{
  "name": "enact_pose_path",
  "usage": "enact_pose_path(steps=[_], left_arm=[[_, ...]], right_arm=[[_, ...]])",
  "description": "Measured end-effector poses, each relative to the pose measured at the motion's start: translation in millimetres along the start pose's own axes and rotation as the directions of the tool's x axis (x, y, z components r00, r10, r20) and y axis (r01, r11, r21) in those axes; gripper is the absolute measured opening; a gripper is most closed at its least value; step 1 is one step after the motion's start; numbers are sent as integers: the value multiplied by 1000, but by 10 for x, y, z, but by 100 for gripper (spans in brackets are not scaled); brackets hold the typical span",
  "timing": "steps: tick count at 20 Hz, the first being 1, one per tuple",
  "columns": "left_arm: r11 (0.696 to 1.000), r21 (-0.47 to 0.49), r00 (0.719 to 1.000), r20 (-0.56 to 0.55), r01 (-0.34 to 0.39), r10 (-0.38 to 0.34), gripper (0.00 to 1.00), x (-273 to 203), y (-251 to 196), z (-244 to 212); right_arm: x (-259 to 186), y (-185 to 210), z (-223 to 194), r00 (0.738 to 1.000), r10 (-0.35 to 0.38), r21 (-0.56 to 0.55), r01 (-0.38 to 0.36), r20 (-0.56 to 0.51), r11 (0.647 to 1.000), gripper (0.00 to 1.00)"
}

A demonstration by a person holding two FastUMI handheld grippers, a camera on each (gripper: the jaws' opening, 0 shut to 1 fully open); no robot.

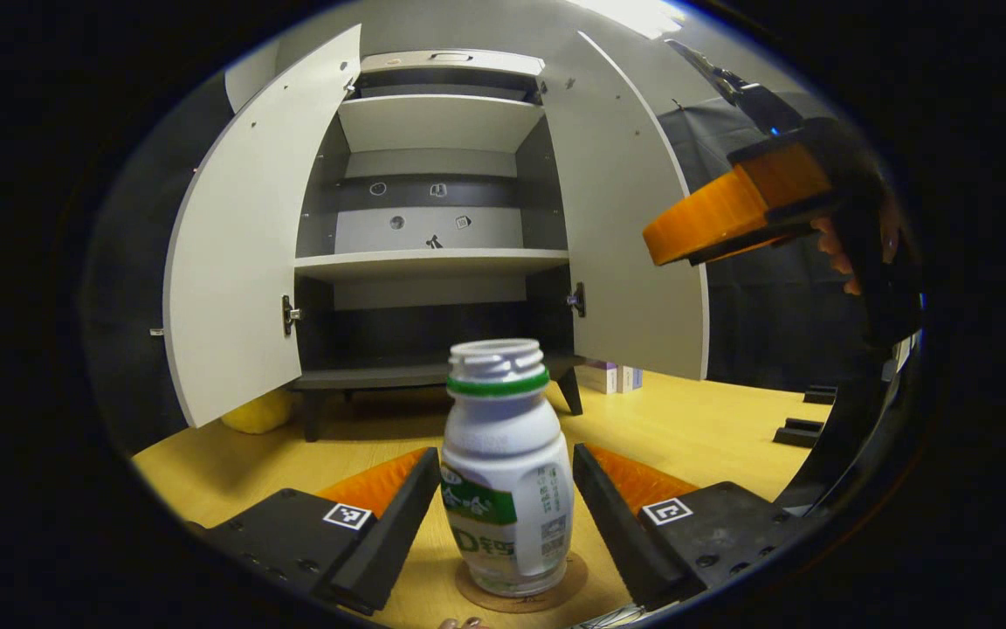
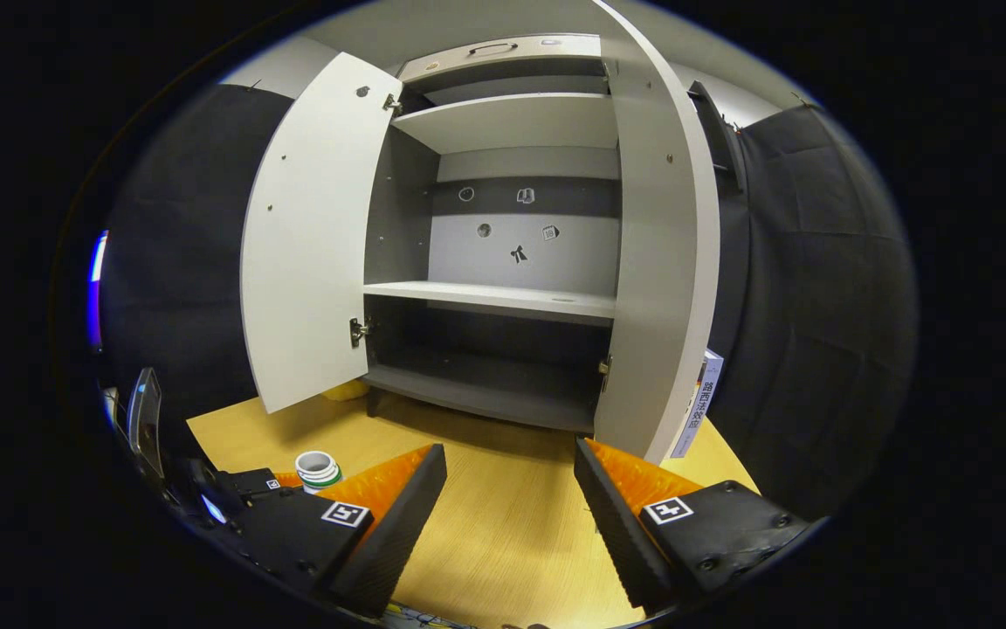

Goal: Grasp the bottle in the cabinet with the left hand and place it on the coaster, then close the right door with the right hand and the left door with the left hand.

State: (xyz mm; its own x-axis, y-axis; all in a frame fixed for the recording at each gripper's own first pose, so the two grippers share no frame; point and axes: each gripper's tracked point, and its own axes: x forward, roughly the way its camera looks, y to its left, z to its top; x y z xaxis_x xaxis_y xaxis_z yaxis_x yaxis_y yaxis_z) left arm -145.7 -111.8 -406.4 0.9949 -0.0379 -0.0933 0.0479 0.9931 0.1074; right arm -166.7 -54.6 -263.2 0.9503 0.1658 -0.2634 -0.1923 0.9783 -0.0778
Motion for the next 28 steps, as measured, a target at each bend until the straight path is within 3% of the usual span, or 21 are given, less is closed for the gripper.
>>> enact_pose_path(steps=[8, 13, 16, 19, 23, 26, 28], left_arm=[[997, 42, 996, 49, 70, -72, 96, 52, 30, 1090], [989, 44, 989, 25, 142, -143, 96, 47, 155, 1755], [979, -5, 978, 28, 205, -205, 96, 33, 227, 2163], [953, -64, 954, 67, 298, -294, 96, -24, 251, 2529], [931, -43, 930, 74, 363, -359, 96, 36, 403, 2699], [927, -34, 926, 68, 374, -371, 96, 114, 484, 2743], [931, -38, 930, 70, 363, -360, 96, 157, 515, 2790]], right_arm=[[-103, 45, 631, 998, -34, -26, 35, 43, 999, 98], [-163, -4, 1056, 993, -101, 0, 101, 53, 995, 98], [-250, -112, 1364, 980, -183, 35, 181, 75, 983, 98], [-350, -290, 1666, 946, -299, 85, 291, 122, 953, 98], [-602, -620, 2027, 878, -440, 112, 426, 190, 898, 98], [-793, -1004, 2087, 818, -538, 115, 526, 202, 843, 97], [-842, -1211, 2084, 797, -573, 138, 556, 193, 820, 97]])
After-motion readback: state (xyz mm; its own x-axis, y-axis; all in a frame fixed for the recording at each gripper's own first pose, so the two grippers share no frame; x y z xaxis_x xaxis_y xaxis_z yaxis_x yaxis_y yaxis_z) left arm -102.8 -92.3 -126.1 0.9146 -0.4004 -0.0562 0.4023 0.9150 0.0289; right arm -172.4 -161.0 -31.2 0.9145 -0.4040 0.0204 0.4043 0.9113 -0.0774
